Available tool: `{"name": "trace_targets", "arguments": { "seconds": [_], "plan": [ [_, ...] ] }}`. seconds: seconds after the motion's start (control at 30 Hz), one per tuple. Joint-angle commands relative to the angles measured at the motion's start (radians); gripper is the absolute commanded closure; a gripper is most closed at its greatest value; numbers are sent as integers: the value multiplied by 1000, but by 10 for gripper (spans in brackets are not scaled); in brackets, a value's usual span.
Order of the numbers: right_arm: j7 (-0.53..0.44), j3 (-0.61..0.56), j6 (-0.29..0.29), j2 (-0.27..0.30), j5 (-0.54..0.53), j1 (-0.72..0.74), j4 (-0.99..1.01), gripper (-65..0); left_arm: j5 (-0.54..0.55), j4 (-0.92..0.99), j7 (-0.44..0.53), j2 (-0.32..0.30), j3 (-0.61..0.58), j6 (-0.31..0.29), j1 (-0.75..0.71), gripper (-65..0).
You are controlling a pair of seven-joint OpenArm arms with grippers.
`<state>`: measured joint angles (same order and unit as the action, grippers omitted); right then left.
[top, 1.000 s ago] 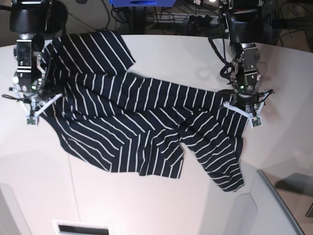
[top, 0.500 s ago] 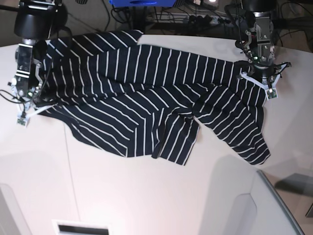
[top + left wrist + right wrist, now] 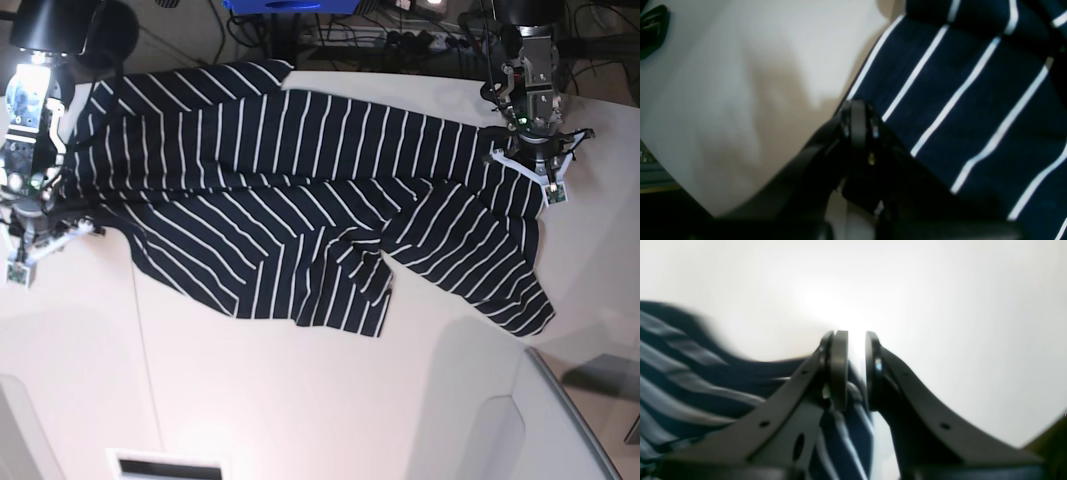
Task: Layout the t-shirt on the table in an organized manner, then fold the t-shirt properly
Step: 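Drag the shirt hem with the right gripper away from the left gripper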
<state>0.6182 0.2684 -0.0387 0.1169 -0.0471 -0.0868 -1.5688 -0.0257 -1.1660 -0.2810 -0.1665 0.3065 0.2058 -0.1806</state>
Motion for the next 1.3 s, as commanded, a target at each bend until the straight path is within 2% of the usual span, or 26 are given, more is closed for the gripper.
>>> {"name": "trace_targets", "arguments": {
  "seconds": [0.0,0.13,0.23,0.37,0.67,0.87,0.97,1.1,1.23,1.27],
  "plan": [
    [-22,-1,32,11,-4,20,-35,-84,5,-7,-22,-6,1,-7,2,0],
    [62,-153,178,37,-4,106,58,-84,5,-7,-22,-6,1,-7,-3,0],
    [82,-266,250,46,-4,200,219,-84,5,-7,-24,-6,1,-6,-7,0],
    [79,-304,319,42,-4,299,376,-84,5,-7,-25,-6,1,-6,-10,0],
    [45,-415,320,40,-7,367,468,-84,5,-7,-27,-6,1,-4,-12,0],
    [39,-475,322,13,-7,367,476,-84,5,-7,-27,-6,1,-4,-12,0],
    [-7,-473,322,5,-6,390,537,-84,5,-7,-27,-6,1,-4,-12,0],
    [-68,-473,320,11,-4,460,743,-83,5,-7,-27,-6,1,-4,-15,0],
    [-169,-472,313,50,-4,517,902,-83,5,-21,-27,-6,1,-4,-27,0],
    [-183,-472,291,54,-4,528,924,-83,5,-22,-27,-6,1,-4,-32,0]
  ]
}}
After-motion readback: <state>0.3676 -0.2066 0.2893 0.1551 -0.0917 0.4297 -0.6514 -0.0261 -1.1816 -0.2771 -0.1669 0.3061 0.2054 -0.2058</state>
